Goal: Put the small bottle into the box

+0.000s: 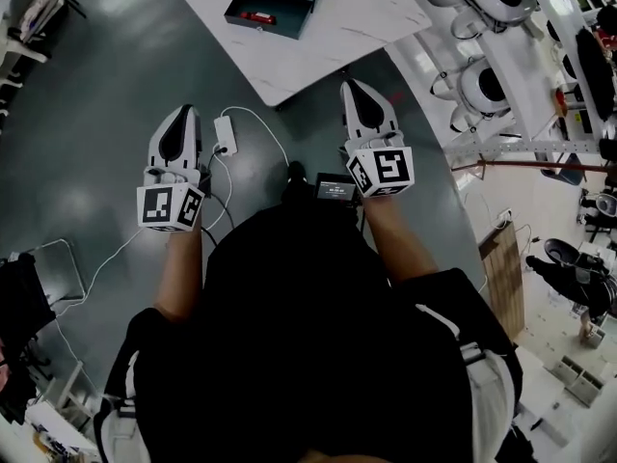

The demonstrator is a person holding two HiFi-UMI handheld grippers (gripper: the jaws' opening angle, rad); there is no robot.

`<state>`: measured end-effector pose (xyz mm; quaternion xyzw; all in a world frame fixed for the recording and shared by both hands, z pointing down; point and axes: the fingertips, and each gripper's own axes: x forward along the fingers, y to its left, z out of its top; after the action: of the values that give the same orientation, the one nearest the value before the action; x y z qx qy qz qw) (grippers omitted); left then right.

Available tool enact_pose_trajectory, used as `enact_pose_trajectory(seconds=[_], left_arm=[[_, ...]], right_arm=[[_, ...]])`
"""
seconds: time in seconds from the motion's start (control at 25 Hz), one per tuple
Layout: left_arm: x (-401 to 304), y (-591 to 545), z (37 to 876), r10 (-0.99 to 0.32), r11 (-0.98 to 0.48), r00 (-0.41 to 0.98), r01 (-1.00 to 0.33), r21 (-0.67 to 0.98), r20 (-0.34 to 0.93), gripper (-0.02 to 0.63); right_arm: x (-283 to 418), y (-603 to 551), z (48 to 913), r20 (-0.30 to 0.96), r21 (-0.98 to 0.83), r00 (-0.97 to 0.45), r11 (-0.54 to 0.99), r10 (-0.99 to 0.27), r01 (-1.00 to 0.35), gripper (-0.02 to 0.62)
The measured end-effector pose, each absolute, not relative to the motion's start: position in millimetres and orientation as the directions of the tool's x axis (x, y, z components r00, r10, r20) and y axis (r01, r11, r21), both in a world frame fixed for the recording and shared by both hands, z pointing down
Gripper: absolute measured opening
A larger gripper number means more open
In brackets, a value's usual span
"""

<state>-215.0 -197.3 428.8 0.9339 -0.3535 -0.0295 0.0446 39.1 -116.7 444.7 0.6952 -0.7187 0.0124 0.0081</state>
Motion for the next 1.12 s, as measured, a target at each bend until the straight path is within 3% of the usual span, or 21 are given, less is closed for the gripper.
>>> enact_pose_trajectory(seconds=[0.52, 1.12], left_arm=[[-262, -113, 487, -0.611, -0.768, 0.791, -0.603, 0.218, 0.036, 0.018], [-207, -71, 447, -0.618, -0.772, 0.785, -0.615, 0.161, 0.036, 0.017]], right_arm=[[-23, -24, 465, 0.123, 0.024, 0.028, -0.025, -0.992, -0.999, 0.032], [-15, 1, 448, 0.044, -0.023, -0.149, 0.148, -0.988, -0.989, 0.032]])
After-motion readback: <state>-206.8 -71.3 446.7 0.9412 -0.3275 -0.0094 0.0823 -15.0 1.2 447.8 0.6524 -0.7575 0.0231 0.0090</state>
